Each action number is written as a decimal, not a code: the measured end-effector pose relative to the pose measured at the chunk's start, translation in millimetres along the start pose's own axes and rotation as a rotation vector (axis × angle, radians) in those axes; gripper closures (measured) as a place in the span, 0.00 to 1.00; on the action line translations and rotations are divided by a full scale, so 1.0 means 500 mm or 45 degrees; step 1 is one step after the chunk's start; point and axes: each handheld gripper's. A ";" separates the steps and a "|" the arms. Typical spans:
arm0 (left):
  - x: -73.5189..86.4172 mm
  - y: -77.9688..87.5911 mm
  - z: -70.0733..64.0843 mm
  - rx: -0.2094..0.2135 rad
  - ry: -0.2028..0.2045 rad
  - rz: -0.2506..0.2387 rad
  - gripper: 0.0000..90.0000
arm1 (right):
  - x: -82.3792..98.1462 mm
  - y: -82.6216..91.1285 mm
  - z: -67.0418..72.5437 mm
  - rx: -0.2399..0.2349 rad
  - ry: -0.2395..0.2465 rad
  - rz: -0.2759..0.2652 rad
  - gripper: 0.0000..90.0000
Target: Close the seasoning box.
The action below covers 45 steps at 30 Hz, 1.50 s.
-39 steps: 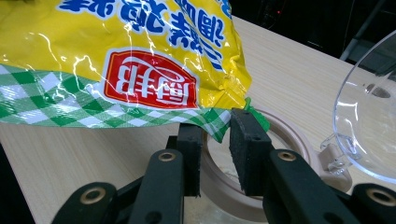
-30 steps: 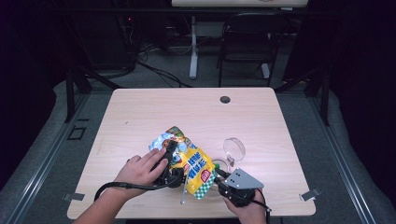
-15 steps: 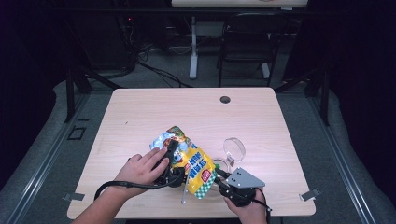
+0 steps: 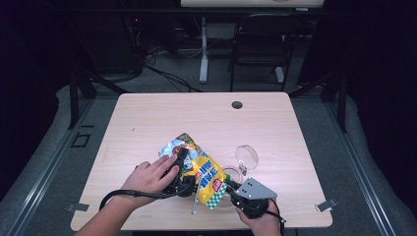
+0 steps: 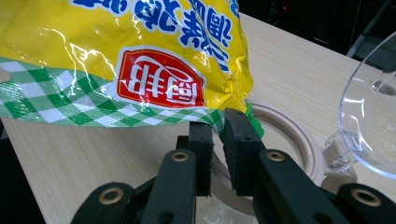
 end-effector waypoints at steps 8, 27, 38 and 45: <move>-0.004 0.001 0.003 -0.008 0.000 -0.006 0.72 | -0.001 0.003 0.001 0.003 0.010 -0.002 0.95; -0.018 0.004 0.006 -0.047 -0.073 0.007 0.73 | 0.002 0.003 -0.002 0.020 0.025 0.012 0.95; -0.023 0.004 0.007 -0.059 -0.078 -0.008 0.73 | 0.001 0.005 -0.002 0.024 0.023 0.018 0.96; -0.025 0.004 0.008 -0.054 -0.090 -0.003 0.73 | 0.002 0.003 -0.001 0.020 0.027 0.020 0.96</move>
Point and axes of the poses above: each handheld gripper's, and its own axes: y roughly backward along the jaws, x roughly out of its underside, z roughly to its left, and after that the axes turned 9 degrees about y, right-handed
